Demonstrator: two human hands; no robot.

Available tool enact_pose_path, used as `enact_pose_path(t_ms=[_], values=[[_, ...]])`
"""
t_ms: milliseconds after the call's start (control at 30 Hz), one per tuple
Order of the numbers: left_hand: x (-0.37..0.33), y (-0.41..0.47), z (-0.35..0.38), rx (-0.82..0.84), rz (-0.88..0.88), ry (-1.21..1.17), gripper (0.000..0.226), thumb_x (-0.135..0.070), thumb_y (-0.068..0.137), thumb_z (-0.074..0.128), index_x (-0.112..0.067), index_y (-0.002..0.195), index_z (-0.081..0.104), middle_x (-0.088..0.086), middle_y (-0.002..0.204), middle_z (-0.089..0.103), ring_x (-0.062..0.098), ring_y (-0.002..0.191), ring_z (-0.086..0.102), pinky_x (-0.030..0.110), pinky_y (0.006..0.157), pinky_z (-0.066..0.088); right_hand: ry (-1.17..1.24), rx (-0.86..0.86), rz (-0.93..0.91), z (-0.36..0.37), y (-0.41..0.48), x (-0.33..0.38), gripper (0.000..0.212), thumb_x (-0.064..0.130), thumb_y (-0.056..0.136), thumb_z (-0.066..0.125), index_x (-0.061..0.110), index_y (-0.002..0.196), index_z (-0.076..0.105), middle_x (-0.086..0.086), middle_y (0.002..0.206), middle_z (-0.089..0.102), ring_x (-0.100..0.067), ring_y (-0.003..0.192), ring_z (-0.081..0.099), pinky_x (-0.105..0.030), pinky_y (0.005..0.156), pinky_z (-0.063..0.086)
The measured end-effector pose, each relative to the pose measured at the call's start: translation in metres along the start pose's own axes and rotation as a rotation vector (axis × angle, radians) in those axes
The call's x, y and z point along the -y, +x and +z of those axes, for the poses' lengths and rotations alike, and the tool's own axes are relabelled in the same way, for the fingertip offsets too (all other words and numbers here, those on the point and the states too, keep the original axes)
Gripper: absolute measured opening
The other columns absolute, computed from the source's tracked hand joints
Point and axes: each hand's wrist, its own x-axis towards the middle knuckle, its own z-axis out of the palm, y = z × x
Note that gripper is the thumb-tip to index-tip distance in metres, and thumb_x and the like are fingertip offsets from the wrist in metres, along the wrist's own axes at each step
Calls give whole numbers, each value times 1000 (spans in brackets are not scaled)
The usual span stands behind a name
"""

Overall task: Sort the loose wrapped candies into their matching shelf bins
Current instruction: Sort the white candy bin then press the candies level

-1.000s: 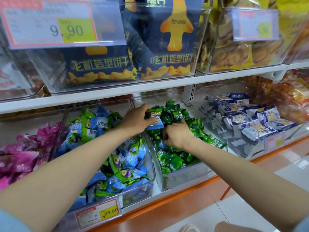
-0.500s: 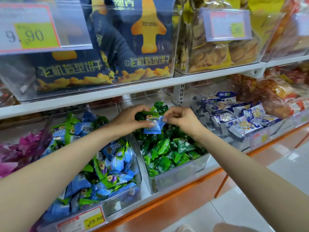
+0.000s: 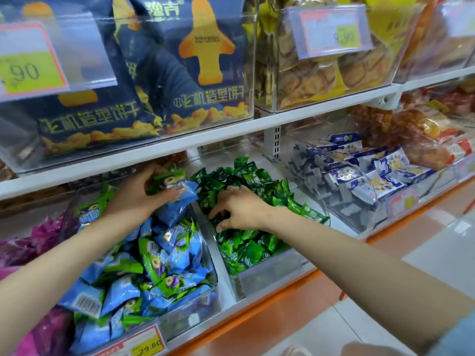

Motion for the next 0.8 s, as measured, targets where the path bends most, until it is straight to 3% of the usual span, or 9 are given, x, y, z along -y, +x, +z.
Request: enact_pose_path(t_ms=[100, 233, 333, 433, 533, 600, 700, 800], values=[[6, -3, 1, -8, 28, 38, 22, -28, 75, 73, -34, 82, 53, -12, 90, 62, 22, 91, 60, 42, 85, 45, -199, 44, 36, 11, 14, 5, 48, 47, 81, 64, 31, 126, 56, -4, 126, 50, -24, 124, 40, -38, 101, 25], [7, -3, 3, 1, 1, 31, 22, -29, 77, 72, -33, 85, 52, -10, 92, 62, 18, 88, 60, 41, 85, 46, -280, 47, 80, 19, 17, 6, 66, 54, 78, 63, 27, 135, 42, -6, 134, 46, -28, 124, 41, -43, 104, 23], [4, -6, 6, -6, 4, 26, 22, -30, 77, 72, -30, 87, 53, -8, 93, 63, 15, 86, 60, 36, 80, 46, -230, 23, 108, 21, 18, 9, 51, 46, 82, 61, 26, 128, 50, -7, 129, 47, -28, 120, 43, -42, 104, 23], [-1, -11, 8, -21, -10, 37, 22, -28, 78, 72, -29, 88, 53, -10, 93, 61, 10, 85, 58, 27, 74, 44, -142, -30, 141, 20, 18, 11, 31, 39, 83, 61, 25, 111, 63, -5, 121, 49, -27, 115, 46, -39, 100, 24], [-4, -19, 3, -34, -23, 38, 25, -29, 76, 75, -32, 84, 51, -11, 91, 60, 13, 85, 57, 31, 74, 44, -3, -93, 204, 8, 12, 9, 23, 40, 85, 61, 25, 101, 68, -3, 116, 53, -24, 109, 50, -34, 92, 29], [-5, -31, -4, -8, -32, 39, 33, -42, 68, 79, -33, 82, 51, -10, 89, 60, 14, 82, 57, 32, 71, 42, 82, -153, 235, -6, 3, 6, 23, 40, 85, 62, 23, 99, 69, -3, 112, 57, -23, 103, 54, -30, 84, 35], [-2, -54, -17, 46, -27, 81, 50, -68, 48, 66, -33, 81, 53, -8, 81, 64, 12, 72, 57, 31, 63, 40, 297, -307, 275, -28, -16, 3, 16, 32, 84, 66, 18, 90, 73, 0, 94, 66, -21, 86, 59, -24, 64, 35], [6, -72, -28, 42, -9, 72, 37, -56, 59, 79, -36, 80, 56, -13, 76, 66, 5, 67, 58, 22, 60, 41, 592, -447, 322, -44, -35, 5, 5, 21, 82, 69, 20, 77, 70, 2, 71, 66, -9, 67, 57, -23, 62, 39]])
